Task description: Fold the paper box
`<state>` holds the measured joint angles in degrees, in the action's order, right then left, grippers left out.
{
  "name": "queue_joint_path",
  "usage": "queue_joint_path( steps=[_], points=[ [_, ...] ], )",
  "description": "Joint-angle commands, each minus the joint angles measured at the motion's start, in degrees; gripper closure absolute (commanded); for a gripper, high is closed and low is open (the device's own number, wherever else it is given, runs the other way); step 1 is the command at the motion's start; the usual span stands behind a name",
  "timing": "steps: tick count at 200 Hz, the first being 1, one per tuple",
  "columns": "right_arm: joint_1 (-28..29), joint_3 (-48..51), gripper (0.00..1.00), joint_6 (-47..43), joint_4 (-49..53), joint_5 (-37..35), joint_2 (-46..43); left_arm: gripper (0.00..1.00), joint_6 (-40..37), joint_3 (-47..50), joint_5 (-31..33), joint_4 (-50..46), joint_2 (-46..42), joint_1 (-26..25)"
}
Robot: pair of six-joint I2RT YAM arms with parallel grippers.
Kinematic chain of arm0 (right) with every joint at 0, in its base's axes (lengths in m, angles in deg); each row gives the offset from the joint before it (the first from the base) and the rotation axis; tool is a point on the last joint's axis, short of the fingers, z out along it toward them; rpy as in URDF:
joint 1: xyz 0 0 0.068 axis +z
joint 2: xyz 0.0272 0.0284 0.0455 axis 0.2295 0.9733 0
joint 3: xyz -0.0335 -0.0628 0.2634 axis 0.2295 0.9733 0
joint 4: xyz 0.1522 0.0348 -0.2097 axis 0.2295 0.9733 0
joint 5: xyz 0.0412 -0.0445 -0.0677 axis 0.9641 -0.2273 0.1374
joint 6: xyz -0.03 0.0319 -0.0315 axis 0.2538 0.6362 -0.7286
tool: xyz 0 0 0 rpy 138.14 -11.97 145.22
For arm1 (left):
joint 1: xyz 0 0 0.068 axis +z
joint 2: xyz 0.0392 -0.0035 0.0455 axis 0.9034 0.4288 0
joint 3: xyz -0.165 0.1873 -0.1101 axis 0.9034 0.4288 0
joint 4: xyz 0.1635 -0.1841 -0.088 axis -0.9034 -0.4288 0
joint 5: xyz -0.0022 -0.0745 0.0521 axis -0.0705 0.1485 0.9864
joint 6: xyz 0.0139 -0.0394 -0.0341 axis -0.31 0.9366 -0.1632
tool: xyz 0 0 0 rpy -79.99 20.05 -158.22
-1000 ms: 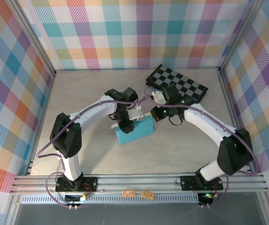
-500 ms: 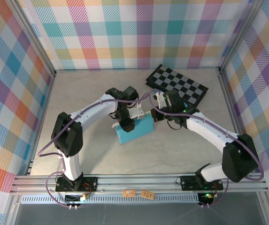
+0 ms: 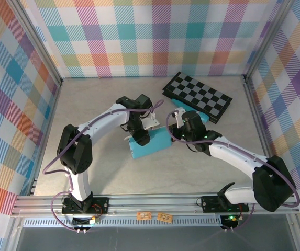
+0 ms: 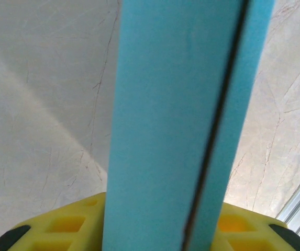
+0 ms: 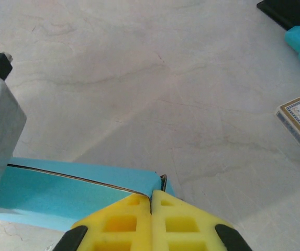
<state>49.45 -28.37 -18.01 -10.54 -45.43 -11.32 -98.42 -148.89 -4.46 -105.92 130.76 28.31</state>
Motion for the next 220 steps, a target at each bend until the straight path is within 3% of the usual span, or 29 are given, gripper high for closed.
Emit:
queue_joint_path(
  steps=[1,46,68,74,89,115,149,166,195,220],
  points=[
    [1.3,3.05,1.0,0.48,8.26,-0.59,0.52,0.55,5.58,1.3,0.09,7.59,-4.33,1.74],
    [1.26,2.8,1.0,1.81,8.3,-1.65,-0.26,0.38,12.3,8.75,-1.82,15.94,-13.87,1.84],
    [1.24,2.9,1.0,2.4,8.7,-2.21,-0.49,0.37,13.94,9.07,-4.64,14.84,-14.62,2.02],
    [1.25,2.96,1.0,2.6,8.71,-2.38,-0.67,0.3,14.45,8.95,-5.02,14.78,-14.67,2.02],
    [1.34,2.82,1.0,3.27,8.81,-2.79,-0.71,0.28,15.9,9.53,-4.7,16.25,-16.06,2.1],
    [1.35,2.57,1.0,4.31,9.23,-3.9,-0.78,0.3,20.29,8.66,-0.82,16.82,-17.89,2.44],
    [1.52,2.35,1.0,5.38,10.05,-5.79,-1.68,0.48,28.87,9.56,6.04,11.94,-22.98,3.55],
    [1.62,1.82,1.0,5.51,10.61,-6.08,-1.68,0.51,30.74,12.09,7.81,7.93,-27.01,3.59],
    [1.61,1.29,1.0,5.08,10.81,-5.89,-1.66,0.5,29.54,15.49,12.43,2.9,-32.02,3.6],
    [1.61,0.86,1.0,4.9,11.28,-5.73,-1.16,0.5,26.58,14.2,14.02,2.3,-29.93,3.77]
  ],
)
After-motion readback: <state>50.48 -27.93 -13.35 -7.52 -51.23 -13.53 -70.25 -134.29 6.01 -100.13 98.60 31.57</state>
